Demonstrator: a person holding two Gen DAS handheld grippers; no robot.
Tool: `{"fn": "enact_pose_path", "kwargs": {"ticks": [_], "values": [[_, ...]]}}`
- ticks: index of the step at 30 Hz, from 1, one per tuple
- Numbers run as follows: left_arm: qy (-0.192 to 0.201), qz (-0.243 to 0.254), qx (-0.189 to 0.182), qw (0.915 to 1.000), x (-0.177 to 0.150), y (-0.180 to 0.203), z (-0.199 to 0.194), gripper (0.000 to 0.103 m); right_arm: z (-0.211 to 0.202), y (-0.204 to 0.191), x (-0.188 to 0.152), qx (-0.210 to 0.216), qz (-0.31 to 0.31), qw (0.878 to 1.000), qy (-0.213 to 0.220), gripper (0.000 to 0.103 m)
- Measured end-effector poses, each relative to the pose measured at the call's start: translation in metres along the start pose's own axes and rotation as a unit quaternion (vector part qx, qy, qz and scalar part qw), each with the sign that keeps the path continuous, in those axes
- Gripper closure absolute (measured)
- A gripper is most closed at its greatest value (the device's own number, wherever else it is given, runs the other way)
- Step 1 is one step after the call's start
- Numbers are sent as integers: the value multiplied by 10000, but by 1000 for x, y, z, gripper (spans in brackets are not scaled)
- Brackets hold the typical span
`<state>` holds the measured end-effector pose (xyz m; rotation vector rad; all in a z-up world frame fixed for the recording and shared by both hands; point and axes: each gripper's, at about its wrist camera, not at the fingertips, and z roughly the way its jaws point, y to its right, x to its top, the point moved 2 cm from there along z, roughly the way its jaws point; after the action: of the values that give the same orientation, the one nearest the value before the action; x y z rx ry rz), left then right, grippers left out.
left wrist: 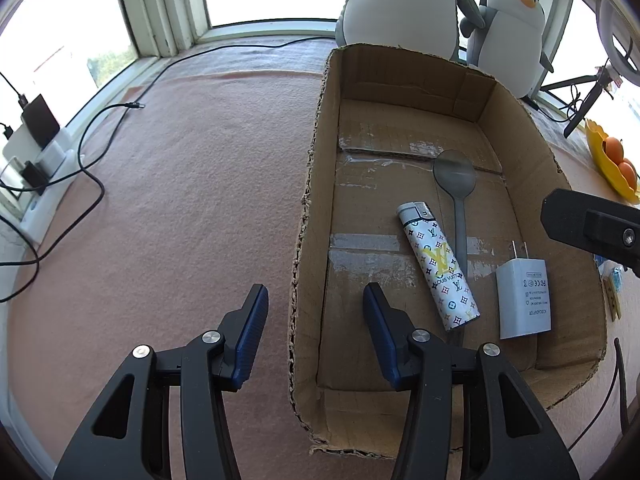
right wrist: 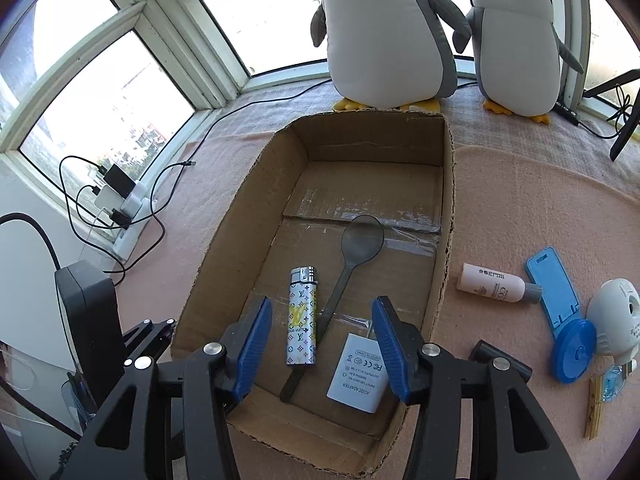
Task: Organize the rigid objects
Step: 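Withdraw the right gripper from the box toward the white plug-in repeller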
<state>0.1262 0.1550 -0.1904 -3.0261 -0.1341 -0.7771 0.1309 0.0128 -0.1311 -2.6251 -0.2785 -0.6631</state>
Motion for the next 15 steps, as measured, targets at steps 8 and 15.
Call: {"fn": "enact_pose_path", "kwargs": {"ticks": [8, 15], "values": [[2, 18, 13, 10000, 0, 0, 0, 54, -49, 24, -7, -156, -180, 9987, 441, 53], [-2, 35, 24, 10000, 0, -1, 1, 54, -96, 78, -23, -527, -168, 9958, 733, 38]]}}
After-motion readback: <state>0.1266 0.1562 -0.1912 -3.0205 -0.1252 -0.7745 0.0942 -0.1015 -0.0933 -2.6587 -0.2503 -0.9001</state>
